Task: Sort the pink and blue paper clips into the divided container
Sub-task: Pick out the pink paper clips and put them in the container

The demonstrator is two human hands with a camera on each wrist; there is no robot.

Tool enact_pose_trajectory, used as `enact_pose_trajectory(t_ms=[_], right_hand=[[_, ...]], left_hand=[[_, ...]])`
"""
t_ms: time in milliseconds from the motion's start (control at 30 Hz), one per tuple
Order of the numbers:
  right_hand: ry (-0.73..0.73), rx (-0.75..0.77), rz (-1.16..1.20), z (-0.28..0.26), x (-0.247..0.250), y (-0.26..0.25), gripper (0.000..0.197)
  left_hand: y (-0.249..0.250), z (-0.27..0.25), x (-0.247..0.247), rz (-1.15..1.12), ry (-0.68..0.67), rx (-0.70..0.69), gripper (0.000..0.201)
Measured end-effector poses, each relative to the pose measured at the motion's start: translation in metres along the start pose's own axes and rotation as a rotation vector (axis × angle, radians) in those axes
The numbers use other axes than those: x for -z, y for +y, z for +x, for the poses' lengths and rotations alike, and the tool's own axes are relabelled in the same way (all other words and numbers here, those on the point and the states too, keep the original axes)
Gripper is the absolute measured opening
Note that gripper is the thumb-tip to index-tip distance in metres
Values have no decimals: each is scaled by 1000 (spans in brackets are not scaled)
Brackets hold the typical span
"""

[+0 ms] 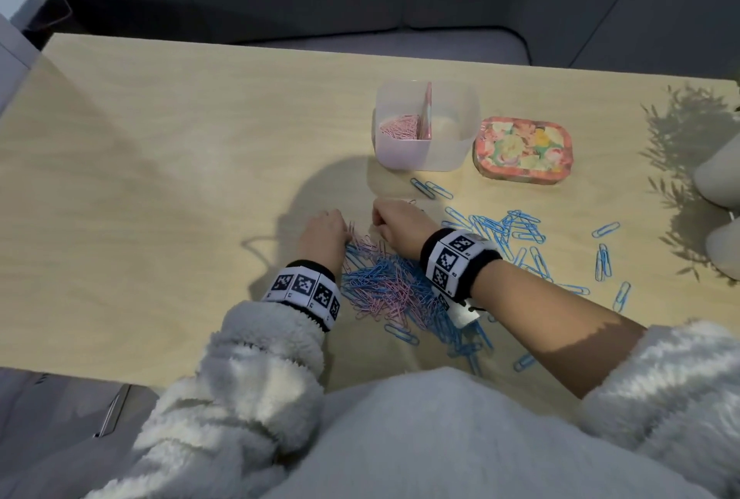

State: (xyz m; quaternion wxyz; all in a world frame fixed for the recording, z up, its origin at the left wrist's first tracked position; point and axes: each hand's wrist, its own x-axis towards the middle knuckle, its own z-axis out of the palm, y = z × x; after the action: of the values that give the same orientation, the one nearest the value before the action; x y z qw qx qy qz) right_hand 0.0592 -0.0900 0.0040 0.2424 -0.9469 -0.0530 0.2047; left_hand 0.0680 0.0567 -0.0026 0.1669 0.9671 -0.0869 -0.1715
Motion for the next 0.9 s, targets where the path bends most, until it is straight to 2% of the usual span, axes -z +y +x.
enact_pose_trajectory(t_ms=[133,300,467,533,600,733,900], right_hand=[[15,34,55,-4,-7,-6,18],[29,111,-8,-9,-10,-9,21],[57,99,-93,-8,-14,-16,18],[72,58,-121,-6,-15,-20,16],[73,8,-132,-6,-13,-22,14],[89,-74,-38,-9,-9,-11,13],[106,-138,154,-9,16,8,5]], left_hand=[[-12,-2,8,-265,47,43,13],[-29,6,24,-587,-2,115,20],[-23,18,27,-861,-66,369,28],[-18,19,26,-794,-106,366,32],[-14,17,24,-595,-109,271,30],[-4,9,16,-288,-34,147,26],[9,7,5,-203,39,99,14]])
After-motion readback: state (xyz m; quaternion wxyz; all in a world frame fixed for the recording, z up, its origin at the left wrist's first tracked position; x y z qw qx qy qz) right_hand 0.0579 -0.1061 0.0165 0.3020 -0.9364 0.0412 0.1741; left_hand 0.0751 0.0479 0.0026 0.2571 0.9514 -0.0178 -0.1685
